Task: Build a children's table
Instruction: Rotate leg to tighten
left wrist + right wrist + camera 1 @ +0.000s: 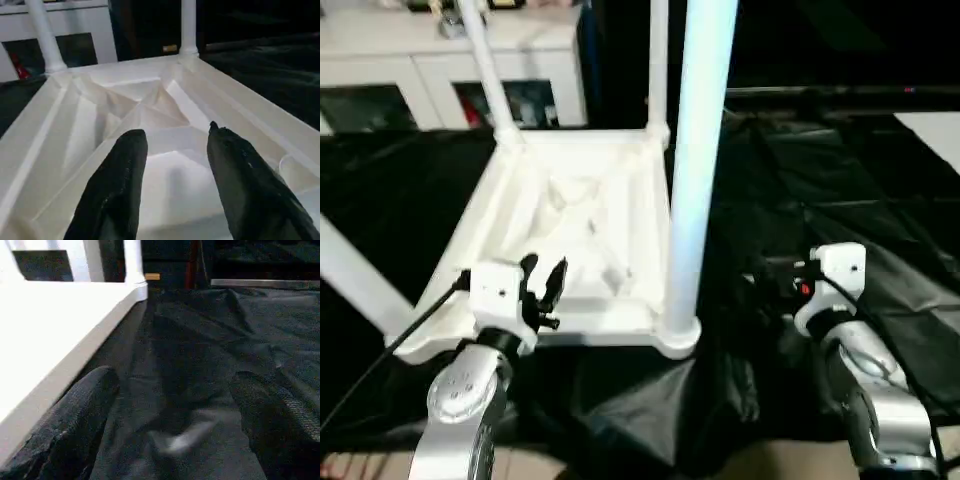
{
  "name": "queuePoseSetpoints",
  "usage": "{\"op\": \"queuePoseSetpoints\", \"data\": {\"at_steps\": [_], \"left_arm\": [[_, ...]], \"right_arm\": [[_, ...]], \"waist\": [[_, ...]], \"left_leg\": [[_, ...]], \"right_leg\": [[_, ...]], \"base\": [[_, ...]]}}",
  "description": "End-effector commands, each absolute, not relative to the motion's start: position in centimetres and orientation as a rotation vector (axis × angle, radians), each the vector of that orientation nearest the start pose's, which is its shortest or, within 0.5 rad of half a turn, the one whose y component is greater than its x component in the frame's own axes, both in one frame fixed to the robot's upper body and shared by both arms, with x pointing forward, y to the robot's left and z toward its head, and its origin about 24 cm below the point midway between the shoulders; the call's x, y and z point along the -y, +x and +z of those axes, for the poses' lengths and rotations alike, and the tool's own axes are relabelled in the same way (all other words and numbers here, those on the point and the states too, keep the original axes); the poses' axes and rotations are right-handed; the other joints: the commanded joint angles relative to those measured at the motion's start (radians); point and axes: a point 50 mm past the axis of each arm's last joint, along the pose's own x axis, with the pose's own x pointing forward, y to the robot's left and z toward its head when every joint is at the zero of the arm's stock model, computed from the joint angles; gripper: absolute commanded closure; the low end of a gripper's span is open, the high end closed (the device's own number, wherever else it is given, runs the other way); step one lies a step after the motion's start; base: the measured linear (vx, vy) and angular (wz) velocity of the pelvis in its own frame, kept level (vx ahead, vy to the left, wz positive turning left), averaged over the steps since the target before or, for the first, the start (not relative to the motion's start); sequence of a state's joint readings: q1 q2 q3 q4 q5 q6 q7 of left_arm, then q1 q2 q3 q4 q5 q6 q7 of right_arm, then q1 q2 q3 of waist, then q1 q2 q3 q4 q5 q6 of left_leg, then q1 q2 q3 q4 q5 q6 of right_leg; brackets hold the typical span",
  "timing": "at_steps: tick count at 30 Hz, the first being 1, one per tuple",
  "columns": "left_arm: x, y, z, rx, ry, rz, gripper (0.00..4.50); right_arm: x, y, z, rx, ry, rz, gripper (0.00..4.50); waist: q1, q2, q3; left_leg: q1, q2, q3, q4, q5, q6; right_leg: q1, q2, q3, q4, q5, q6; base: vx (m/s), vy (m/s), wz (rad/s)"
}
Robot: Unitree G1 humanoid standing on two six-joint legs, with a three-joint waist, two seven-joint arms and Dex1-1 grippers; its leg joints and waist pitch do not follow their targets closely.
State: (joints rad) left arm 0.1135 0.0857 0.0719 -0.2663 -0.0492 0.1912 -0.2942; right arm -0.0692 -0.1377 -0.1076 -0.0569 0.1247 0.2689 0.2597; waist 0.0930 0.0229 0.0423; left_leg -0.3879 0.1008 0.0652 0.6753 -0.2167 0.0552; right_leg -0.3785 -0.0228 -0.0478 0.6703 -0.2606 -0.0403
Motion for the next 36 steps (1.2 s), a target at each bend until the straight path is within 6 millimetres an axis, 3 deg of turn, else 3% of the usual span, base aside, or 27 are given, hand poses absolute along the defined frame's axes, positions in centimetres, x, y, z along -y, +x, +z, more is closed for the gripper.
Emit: {"op": "queuePoseSetpoints", "data": {"at_steps": [1,2,3,4,5,6,7,8,9,10,11,12,15,17,18,19,20,21,23,24,27,30,35,36], "left_arm": [[-17.7,22.1,6.2,-0.016,0.029,-0.216,2.24],[-18.2,21.6,6.0,-0.017,0.000,-0.216,2.06],[-18.2,21.6,6.0,-0.017,0.000,-0.216,1.89],[-18.5,20.9,5.8,-0.025,-0.035,-0.262,1.89],[-18.6,20.7,5.8,-0.030,-0.042,-0.281,1.86],[-18.9,20.4,5.6,-0.041,-0.030,-0.299,1.74],[-19.4,20.0,5.3,-0.056,-0.008,-0.309,1.59],[-20.0,19.7,5.1,-0.066,0.004,-0.309,1.47],[-20.4,19.4,5.0,-0.072,0.010,-0.308,1.43],[-21.4,18.8,4.8,-0.089,0.020,-0.321,1.43],[-21.7,18.5,4.7,-0.096,0.025,-0.327,1.39],[-22.0,18.2,4.7,-0.099,0.020,-0.329,1.29],[-23.4,16.9,4.6,-0.128,0.012,-0.344,1.00],[-24.8,15.7,4.6,-0.141,0.017,-0.320,0.84],[-25.3,15.3,4.7,-0.146,0.017,-0.310,0.84],[-25.8,15.0,4.7,-0.151,0.015,-0.296,0.60],[-26.8,14.7,4.8,-0.144,0.024,-0.250,0.58],[-27.3,14.5,4.9,-0.138,0.028,-0.222,0.57],[-28.1,14.3,5.0,-0.138,0.045,-0.192,0.38],[-28.3,14.0,5.1,-0.140,0.025,-0.187,0.38],[-28.4,13.4,5.2,-0.140,0.016,-0.181,0.07],[-28.6,12.9,5.3,-0.140,0.002,-0.177,0.07],[-28.1,11.2,5.2,-0.204,-0.080,-0.251,0.07],[-28.1,11.1,5.2,-0.209,-0.082,-0.256,0.07]], "right_arm": [[18.4,26.1,4.8,-0.139,0.025,0.162,0.48],[18.7,25.8,4.6,-0.143,0.027,0.149,0.45],[18.7,25.8,4.6,-0.143,0.027,0.149,0.28],[18.7,25.5,4.8,-0.120,0.085,0.181,0.18],[18.7,25.4,5.0,-0.109,0.100,0.198,0.12],[18.7,25.2,5.1,-0.102,0.097,0.222,0.07],[18.5,25.1,5.3,-0.097,0.085,0.255,0.03],[18.5,25.0,5.4,-0.094,0.078,0.283,0.01],[18.4,24.9,5.5,-0.093,0.074,0.301,0.00],[18.5,24.8,5.7,-0.089,0.071,0.339,0.00],[18.5,24.8,5.8,-0.088,0.069,0.356,0.00],[18.7,24.7,5.8,-0.087,0.065,0.372,0.00],[19.4,24.5,6.2,-0.074,0.064,0.424,0.00],[19.6,24.0,6.7,-0.076,0.057,0.539,0.00],[19.6,23.8,6.8,-0.079,0.056,0.579,0.00],[19.6,23.5,6.8,-0.087,0.054,0.621,0.00],[19.5,23.2,6.9,-0.098,0.059,0.676,0.00],[19.4,23.0,6.9,-0.105,0.063,0.710,0.00],[19.1,22.6,7.0,-0.117,0.069,0.760,0.00],[19.0,22.4,6.9,-0.131,0.082,0.793,0.00],[18.9,22.2,6.6,-0.151,0.076,0.821,0.00],[18.9,22.0,6.3,-0.162,0.073,0.832,0.00],[18.7,22.2,5.9,-0.169,0.071,0.838,0.00],[18.6,22.2,5.9,-0.169,0.072,0.840,0.00]], "waist": [[0.000,0.014,-0.028],[-0.023,0.037,-0.036],[-0.035,0.046,-0.033],[-0.045,0.055,-0.032],[-0.053,0.044,-0.022],[-0.056,0.038,-0.020],[-0.058,0.024,-0.015],[-0.058,0.011,-0.009],[-0.058,0.010,-0.009],[-0.062,-0.003,-0.011],[-0.063,0.006,-0.012],[-0.066,-0.006,-0.014],[-0.069,-0.002,-0.011],[-0.066,-0.018,-0.011],[-0.060,-0.017,-0.012],[-0.061,-0.022,-0.014],[-0.059,-0.027,-0.018],[-0.057,-0.032,-0.020],[-0.050,-0.027,-0.025],[-0.050,-0.035,-0.026],[-0.046,-0.040,-0.031],[-0.046,-0.046,-0.028],[-0.041,-0.042,-0.018],[-0.041,-0.044,-0.018]], "left_leg": [[0.022,0.084,-0.007,-0.091,-0.089,-0.029],[0.059,0.165,-0.039,-0.156,-0.252,0.000],[0.057,0.196,-0.051,-0.176,-0.334,-0.020],[0.050,0.195,-0.045,-0.196,-0.472,-0.063],[0.048,0.167,-0.025,-0.198,-0.588,-0.104],[0.050,0.150,-0.014,-0.192,-0.618,-0.124],[0.049,0.127,0.005,-0.178,-0.626,-0.146],[0.047,0.118,0.017,-0.171,-0.604,-0.145],[0.047,0.117,0.019,-0.170,-0.586,-0.144],[0.044,0.117,0.020,-0.168,-0.548,-0.133],[0.033,0.121,0.019,-0.174,-0.516,-0.127],[0.029,0.123,0.021,-0.175,-0.499,-0.121],[0.022,0.127,0.019,-0.179,-0.493,-0.121],[0.025,0.128,0.023,-0.175,-0.495,-0.112],[0.032,0.129,0.028,-0.171,-0.477,-0.104],[0.029,0.129,0.030,-0.170,-0.452,-0.096],[0.024,0.132,0.035,-0.172,-0.385,-0.070],[0.023,0.133,0.035,-0.171,-0.365,-0.061],[0.027,0.137,0.041,-0.167,-0.294,-0.034],[0.026,0.136,0.044,-0.166,-0.279,-0.027],[0.022,0.137,0.048,-0.163,-0.205,-0.004],[0.023,0.137,0.050,-0.163,-0.212,0.001],[0.031,0.140,0.048,-0.169,-0.314,-0.043],[0.031,0.140,0.048,-0.168,-0.317,-0.048]], "right_leg": [[0.062,-0.132,0.062,-0.183,-0.258,-0.107],[0.038,-0.070,0.032,-0.132,-0.218,-0.115],[0.037,-0.066,0.025,-0.101,-0.160,-0.117],[0.042,-0.076,0.019,-0.084,-0.079,-0.113],[0.038,-0.091,0.025,-0.102,-0.097,-0.108],[0.036,-0.102,0.032,-0.120,-0.143,-0.106],[0.030,-0.121,0.045,-0.148,-0.289,-0.094],[0.024,-0.136,0.051,-0.169,-0.454,-0.064],[0.023,-0.140,0.053,-0.174,-0.510,-0.050],[0.023,-0.145,0.052,-0.181,-0.566,-0.030],[0.028,-0.145,0.051,-0.175,-0.551,-0.027],[0.029,-0.143,0.051,-0.174,-0.533,-0.028],[0.027,-0.142,0.051,-0.166,-0.478,-0.050],[0.025,-0.143,0.053,-0.170,-0.480,-0.050],[0.019,-0.145,0.060,-0.171,-0.460,-0.059],[0.023,-0.144,0.061,-0.169,-0.430,-0.065],[0.030,-0.135,0.058,-0.159,-0.313,-0.087],[0.032,-0.136,0.057,-0.155,-0.284,-0.094],[0.032,-0.134,0.056,-0.148,-0.174,-0.124],[0.034,-0.134,0.055,-0.147,-0.156,-0.128],[0.043,-0.136,0.051,-0.138,-0.068,-0.149],[0.043,-0.137,0.049,-0.140,-0.094,-0.155],[0.032,-0.136,0.052,-0.153,-0.280,-0.134],[0.031,-0.137,0.053,-0.153,-0.283,-0.132]], "base": [[-0.054,0.117,0.00],[-0.046,0.162,0.07],[-0.046,0.162,0.07],[-0.054,0.150,0.07],[-0.047,0.119,0.06],[-0.047,0.119,0.06],[-0.038,0.084,0.05],[-0.033,0.056,0.01],[-0.033,0.056,0.01],[0.000,0.000,0.00],[0.000,0.000,0.00],[0.000,0.000,0.00],[0.000,0.000,0.00],[0.000,0.000,0.00],[0.000,0.000,0.00],[0.054,-0.011,0.01],[0.052,-0.014,-0.01],[0.052,-0.014,-0.01],[0.000,0.000,0.00],[0.000,0.000,0.00],[0.018,-0.009,0.00],[0.000,0.000,0.00],[0.000,0.000,0.00],[0.000,0.000,0.00]]}}
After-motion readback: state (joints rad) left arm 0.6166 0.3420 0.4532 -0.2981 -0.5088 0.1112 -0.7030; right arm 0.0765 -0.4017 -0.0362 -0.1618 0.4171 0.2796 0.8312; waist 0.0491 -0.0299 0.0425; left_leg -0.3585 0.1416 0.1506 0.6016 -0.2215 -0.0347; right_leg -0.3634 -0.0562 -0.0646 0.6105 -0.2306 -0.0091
